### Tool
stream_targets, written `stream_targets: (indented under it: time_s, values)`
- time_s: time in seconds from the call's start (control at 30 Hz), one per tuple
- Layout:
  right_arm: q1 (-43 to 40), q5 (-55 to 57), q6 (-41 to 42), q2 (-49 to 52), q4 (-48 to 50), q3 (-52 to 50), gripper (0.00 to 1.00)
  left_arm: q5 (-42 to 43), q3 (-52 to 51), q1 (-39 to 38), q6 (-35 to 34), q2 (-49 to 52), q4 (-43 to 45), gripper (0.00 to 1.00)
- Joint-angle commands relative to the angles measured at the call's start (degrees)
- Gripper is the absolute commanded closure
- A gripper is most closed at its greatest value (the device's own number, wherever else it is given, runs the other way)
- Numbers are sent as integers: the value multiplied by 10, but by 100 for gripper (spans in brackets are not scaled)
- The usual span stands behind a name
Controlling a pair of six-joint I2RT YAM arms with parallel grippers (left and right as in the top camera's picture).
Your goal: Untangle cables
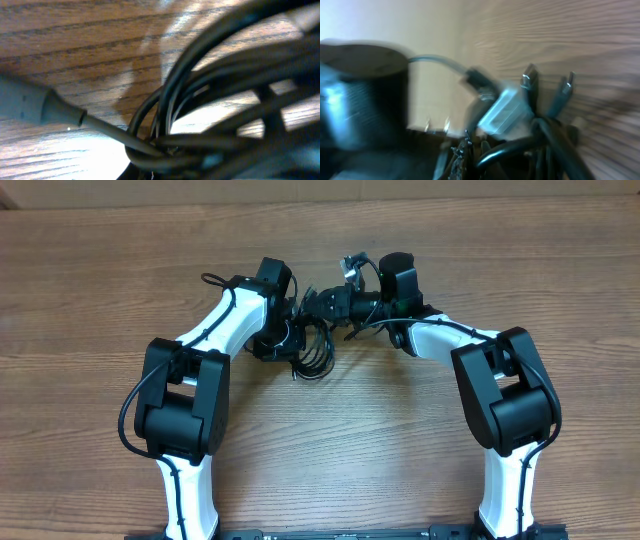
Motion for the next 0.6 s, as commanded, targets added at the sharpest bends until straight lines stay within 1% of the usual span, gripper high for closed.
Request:
stream_targets:
  time_s: [0.0,0.1,0.2,0.4,0.57]
  values:
    - [-10,-123,0,-3,83,6,96,-52,-28,6,10,34,-9,94]
    - [-26,-137,48,-11,131,6,96,-52,-28,6,9,34,-9,95]
    - [-42,-140,77,-24,141,6,96,-53,-28,6,9,34,-9,96]
    - [-67,-163,99,-48,141,7,96,-53,-28,6,9,34,-9,95]
    - [-78,-214,108,-61,141,29,96,-53,-28,6,9,34,-9,96]
